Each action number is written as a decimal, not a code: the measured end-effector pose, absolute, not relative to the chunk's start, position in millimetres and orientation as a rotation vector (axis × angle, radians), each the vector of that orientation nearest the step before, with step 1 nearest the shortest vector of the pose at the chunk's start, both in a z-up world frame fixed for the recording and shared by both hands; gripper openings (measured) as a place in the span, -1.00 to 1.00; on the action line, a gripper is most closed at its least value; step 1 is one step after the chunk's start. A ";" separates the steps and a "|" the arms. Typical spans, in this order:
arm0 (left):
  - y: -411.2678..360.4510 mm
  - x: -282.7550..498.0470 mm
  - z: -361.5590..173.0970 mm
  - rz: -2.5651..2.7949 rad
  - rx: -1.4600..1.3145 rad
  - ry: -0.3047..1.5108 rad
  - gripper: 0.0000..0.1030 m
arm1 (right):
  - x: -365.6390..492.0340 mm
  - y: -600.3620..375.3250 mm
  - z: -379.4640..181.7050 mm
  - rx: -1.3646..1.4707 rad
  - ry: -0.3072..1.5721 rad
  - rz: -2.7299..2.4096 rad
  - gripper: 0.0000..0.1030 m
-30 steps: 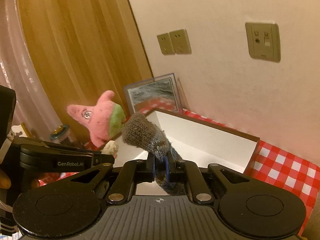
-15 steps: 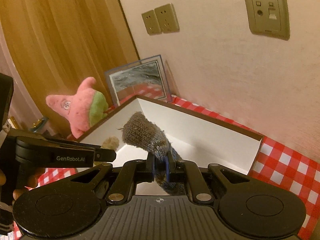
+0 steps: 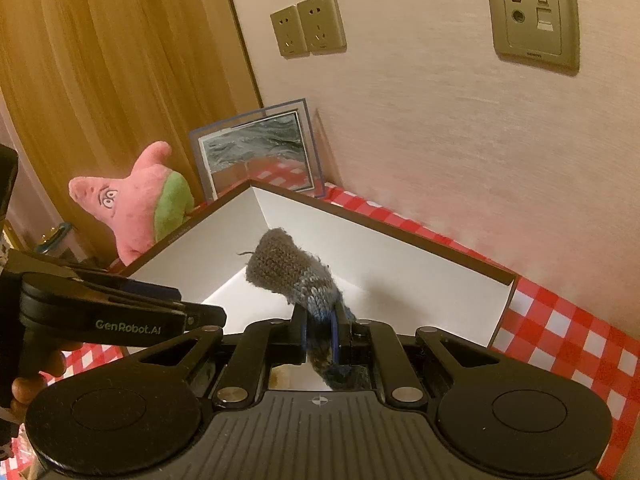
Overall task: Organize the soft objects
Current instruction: 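Carry the striped sock into the brown box and open the right tool, then move the right tool back to the packaged cream socks and grasp them, then lift the cream sock package with the right tool while the left tool grasps the beige stocking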
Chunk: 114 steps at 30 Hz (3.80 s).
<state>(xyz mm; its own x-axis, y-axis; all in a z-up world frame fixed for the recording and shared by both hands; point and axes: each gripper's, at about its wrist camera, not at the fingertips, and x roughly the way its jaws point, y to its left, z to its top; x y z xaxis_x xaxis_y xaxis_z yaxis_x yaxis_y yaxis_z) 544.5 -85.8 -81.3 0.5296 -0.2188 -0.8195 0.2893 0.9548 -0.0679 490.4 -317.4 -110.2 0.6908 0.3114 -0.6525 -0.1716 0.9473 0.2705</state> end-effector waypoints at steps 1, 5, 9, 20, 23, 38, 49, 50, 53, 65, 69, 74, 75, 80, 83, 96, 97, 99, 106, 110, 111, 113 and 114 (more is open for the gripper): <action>-84.8 544.0 -81.1 -0.301 0.081 0.966 0.01 | 490.6 -316.3 -110.1 0.190 0.760 0.273 -0.81; -79.8 540.4 -78.9 -0.288 0.081 0.968 0.02 | 490.3 -307.1 -109.0 0.145 0.768 0.296 -0.34; -73.1 534.8 -75.0 -0.273 0.078 0.968 0.03 | 482.3 -302.7 -103.8 0.125 0.726 0.313 0.29; -58.8 506.2 -50.7 -0.258 0.048 0.936 0.03 | 464.8 -306.6 -91.5 0.144 0.730 0.325 0.29; -54.9 492.8 -41.8 -0.254 0.035 0.920 0.03 | 453.7 -312.0 -87.2 0.150 0.721 0.332 0.29; -41.1 406.2 -5.8 -0.214 -0.030 0.868 0.03 | 387.2 -326.9 -57.6 0.202 0.693 0.381 0.29; -8.4 308.0 -2.5 -0.083 -0.068 0.873 0.03 | 331.0 -307.6 -56.5 0.124 0.666 0.518 0.29; -4.5 299.5 -4.2 -0.070 -0.069 0.879 0.03 | 325.3 -304.5 -58.7 0.118 0.671 0.534 0.29; 8.9 272.7 -10.9 -0.023 -0.075 0.902 0.03 | 309.9 -296.8 -68.0 0.114 0.689 0.583 0.29; 51.6 208.7 -56.8 0.099 -0.182 0.987 0.03 | 285.1 -267.7 -136.7 0.292 0.939 0.612 0.29; 61.8 204.6 -71.4 0.117 -0.180 1.014 0.03 | 290.1 -262.3 -163.6 0.387 1.021 0.563 0.29; 77.2 205.8 -81.0 0.124 -0.189 1.022 0.03 | 294.7 -257.0 -188.2 0.552 1.074 0.511 0.29; 80.0 206.0 -82.3 0.124 -0.190 1.021 0.03 | 295.4 -255.1 -190.8 0.582 1.079 0.507 0.29; 92.5 208.5 -88.2 0.112 -0.186 1.029 0.03 | 301.1 -246.9 -210.0 0.752 1.114 0.442 0.29; 100.8 208.4 -90.8 0.105 -0.193 1.034 0.03 | 303.9 -244.6 -222.6 0.865 1.131 0.393 0.29; 130.2 217.2 -102.9 0.073 -0.214 1.047 0.03 | 311.1 -245.1 -206.6 0.991 0.972 0.298 0.10; 132.0 218.7 -103.8 0.071 -0.218 1.047 0.03 | 310.4 -244.8 -202.3 0.987 0.956 0.296 0.05; 134.1 221.6 -105.2 0.067 -0.219 1.048 0.03 | 313.0 -239.8 -200.0 0.991 0.948 0.287 0.01; 143.5 230.8 -111.7 0.073 -0.213 1.057 0.03 | 330.8 -225.1 -226.6 1.081 1.023 0.208 -0.50; 149.0 231.5 -117.0 0.080 -0.200 1.065 0.02 | 331.3 -228.0 -221.5 1.112 1.010 0.218 -0.67; 149.4 231.3 -118.1 0.082 -0.194 1.065 0.02 | 330.6 -229.5 -216.6 1.098 1.008 0.229 -0.70; 151.0 231.3 -120.8 0.087 -0.184 1.066 0.02 | 329.9 -230.3 -205.9 1.074 1.010 0.256 -0.74; 152.3 231.4 -122.4 0.087 -0.180 1.066 0.01 | 330.0 -229.7 -199.8 1.059 1.006 0.276 -0.77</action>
<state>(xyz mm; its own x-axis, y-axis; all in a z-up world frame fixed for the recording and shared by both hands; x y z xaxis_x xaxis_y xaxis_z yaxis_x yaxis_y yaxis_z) 231.4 152.3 -122.4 0.4823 -0.0158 -0.8759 -0.1584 0.9818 -0.1049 330.0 -229.7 -199.8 0.5492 0.6268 -0.5528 0.2564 0.5032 0.8253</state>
